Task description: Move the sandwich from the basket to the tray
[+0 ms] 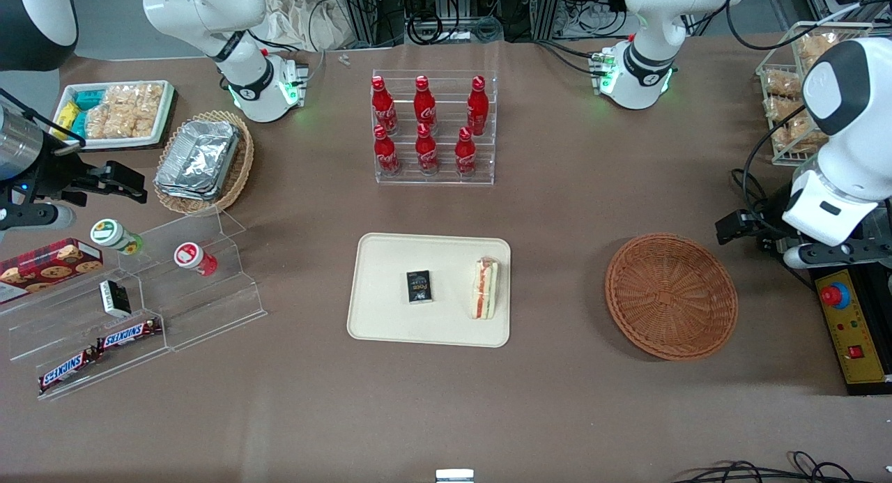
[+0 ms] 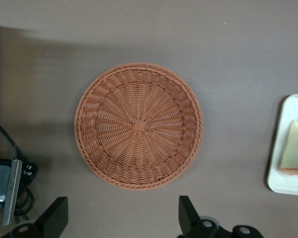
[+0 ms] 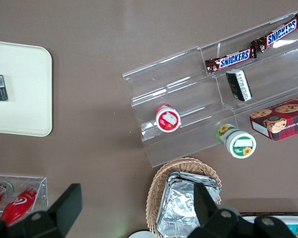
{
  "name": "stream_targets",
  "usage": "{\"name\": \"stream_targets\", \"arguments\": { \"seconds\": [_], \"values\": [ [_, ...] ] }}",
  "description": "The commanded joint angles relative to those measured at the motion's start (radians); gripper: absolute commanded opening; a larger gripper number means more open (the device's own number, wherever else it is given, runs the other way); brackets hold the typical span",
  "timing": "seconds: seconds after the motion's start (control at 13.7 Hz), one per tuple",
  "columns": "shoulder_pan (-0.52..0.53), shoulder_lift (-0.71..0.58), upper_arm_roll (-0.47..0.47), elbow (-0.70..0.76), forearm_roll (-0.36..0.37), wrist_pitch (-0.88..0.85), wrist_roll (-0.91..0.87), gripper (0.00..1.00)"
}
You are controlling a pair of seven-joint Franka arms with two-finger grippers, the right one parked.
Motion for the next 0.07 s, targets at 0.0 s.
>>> {"name": "stream_targets", "arguments": {
  "seconds": [0.0],
  "values": [
    [-0.039,0.154,-0.017,0.279,0.028,-0.221,0.024,1.00]
  ]
}}
